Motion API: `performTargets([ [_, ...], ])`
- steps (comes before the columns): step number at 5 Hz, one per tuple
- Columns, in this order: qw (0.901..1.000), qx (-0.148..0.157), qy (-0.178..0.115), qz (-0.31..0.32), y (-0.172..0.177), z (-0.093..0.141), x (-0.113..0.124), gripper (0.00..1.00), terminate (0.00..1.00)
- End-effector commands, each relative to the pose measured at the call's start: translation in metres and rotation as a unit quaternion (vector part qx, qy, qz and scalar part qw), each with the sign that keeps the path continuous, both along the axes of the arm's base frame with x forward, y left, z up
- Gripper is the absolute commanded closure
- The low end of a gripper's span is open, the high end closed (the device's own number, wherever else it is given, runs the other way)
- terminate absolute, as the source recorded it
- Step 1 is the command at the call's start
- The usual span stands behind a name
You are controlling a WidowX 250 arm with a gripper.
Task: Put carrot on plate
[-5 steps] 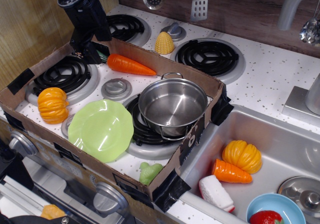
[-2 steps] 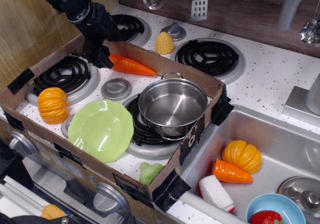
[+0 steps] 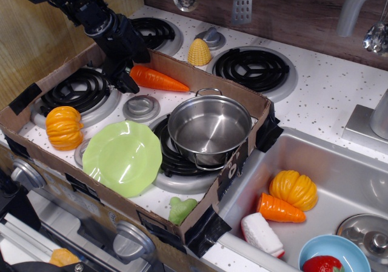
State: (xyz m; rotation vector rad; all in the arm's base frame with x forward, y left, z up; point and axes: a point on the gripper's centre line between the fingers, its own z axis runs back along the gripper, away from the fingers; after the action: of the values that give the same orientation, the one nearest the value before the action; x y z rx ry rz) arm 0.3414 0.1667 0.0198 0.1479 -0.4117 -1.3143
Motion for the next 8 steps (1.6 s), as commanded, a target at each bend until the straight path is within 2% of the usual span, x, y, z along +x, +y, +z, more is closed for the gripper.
performTargets([
  [1, 0.999, -0.018, 0.04, -0.009, -0.014, 0.02, 0.003, 1.0, 0.0],
  [2, 0.9979, 0.002, 0.057, -0.029, -0.012, 0.035, -0.006, 1.0, 0.0],
  [3, 0.997, 0.055, 0.047, -0.029, -0.013, 0.066, -0.016, 1.0, 0.0],
  [4, 0.9932, 0.107, 0.046, -0.003, -0.015, 0.115, -0.021, 1.0, 0.0],
  [5, 0.9896, 0.123, 0.038, 0.063, -0.02, 0.156, -0.035, 1.0, 0.0],
  [6, 0.9904, 0.106, 0.036, 0.081, -0.018, 0.151, -0.062, 1.0, 0.0],
  [7, 0.9935, 0.069, 0.038, 0.082, -0.024, 0.131, -0.091, 1.0, 0.0],
  [8, 0.9943, 0.068, 0.049, 0.066, -0.025, 0.117, -0.106, 1.0, 0.0],
])
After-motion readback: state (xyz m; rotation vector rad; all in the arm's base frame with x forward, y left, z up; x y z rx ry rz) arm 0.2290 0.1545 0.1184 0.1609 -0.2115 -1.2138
